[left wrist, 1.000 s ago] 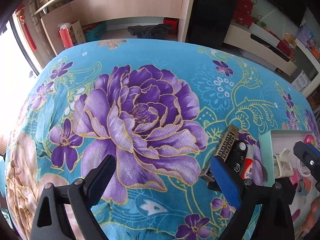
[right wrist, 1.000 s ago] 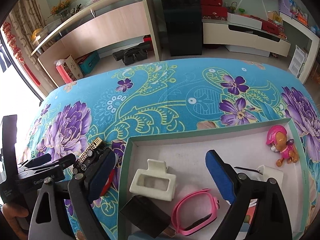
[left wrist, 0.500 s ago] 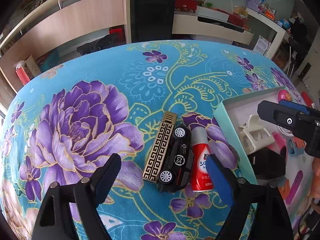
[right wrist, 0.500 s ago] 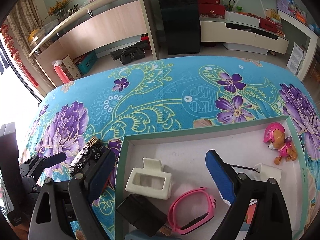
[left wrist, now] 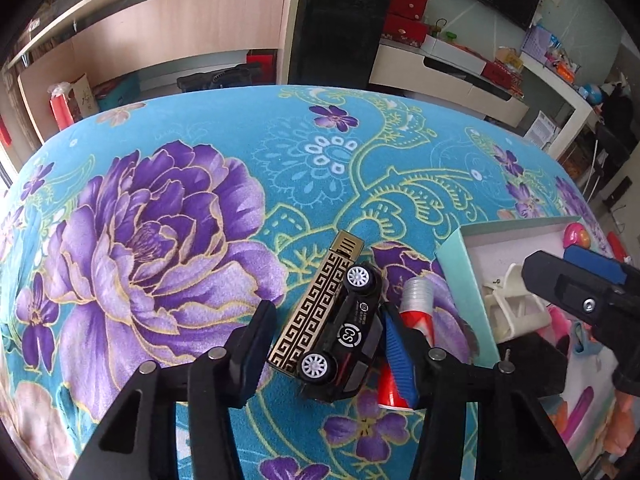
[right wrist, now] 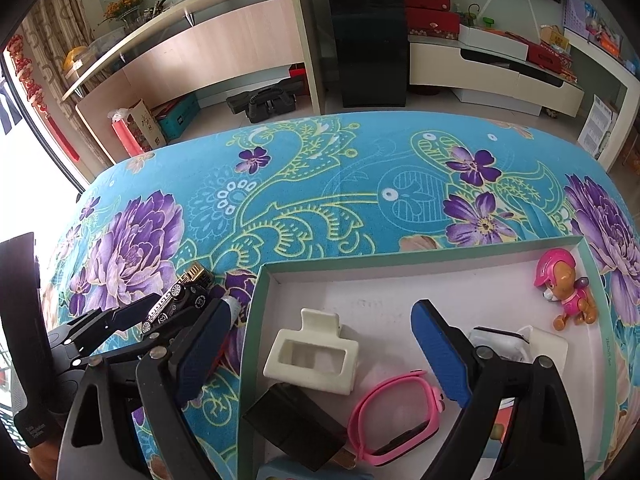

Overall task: Organize rigid objects
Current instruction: 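Close the left tool on the black toy car and gold harmonica together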

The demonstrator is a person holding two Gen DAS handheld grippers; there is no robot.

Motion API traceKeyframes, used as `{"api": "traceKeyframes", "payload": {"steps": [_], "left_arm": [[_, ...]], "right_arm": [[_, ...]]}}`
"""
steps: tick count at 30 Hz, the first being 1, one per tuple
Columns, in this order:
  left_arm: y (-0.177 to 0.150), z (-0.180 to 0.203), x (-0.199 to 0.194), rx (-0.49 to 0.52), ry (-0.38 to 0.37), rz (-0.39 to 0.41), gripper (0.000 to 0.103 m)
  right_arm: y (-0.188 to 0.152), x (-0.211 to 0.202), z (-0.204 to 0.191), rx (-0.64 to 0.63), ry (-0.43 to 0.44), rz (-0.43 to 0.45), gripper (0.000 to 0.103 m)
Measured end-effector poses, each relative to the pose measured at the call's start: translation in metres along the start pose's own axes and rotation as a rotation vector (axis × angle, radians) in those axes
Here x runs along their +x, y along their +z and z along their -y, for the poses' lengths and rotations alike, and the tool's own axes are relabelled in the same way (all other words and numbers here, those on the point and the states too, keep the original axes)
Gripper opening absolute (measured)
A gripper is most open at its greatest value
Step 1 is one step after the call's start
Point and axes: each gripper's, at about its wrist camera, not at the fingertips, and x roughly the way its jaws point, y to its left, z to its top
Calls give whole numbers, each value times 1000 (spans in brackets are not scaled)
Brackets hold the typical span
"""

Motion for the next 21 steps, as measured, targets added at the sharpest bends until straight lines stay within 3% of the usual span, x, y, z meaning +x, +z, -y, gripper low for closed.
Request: {"api": "traceKeyframes", "payload": {"steps": [5,9,18,21], "left_arm": [[0,0,-1,-23,51,6,48],[-9,-12,-9,-121,51,11,47],[-46,-38,-38,-345,193,10,46],[-57,-43,-47,-365,244,18,46]], "right_arm": [[1,-2,0,0,1,7,92],[0,1,-3,-9,8,0,92],[-3,-3,-25,-64,71,23,92],[-5,-9,-41,-125,104,51,82]]}}
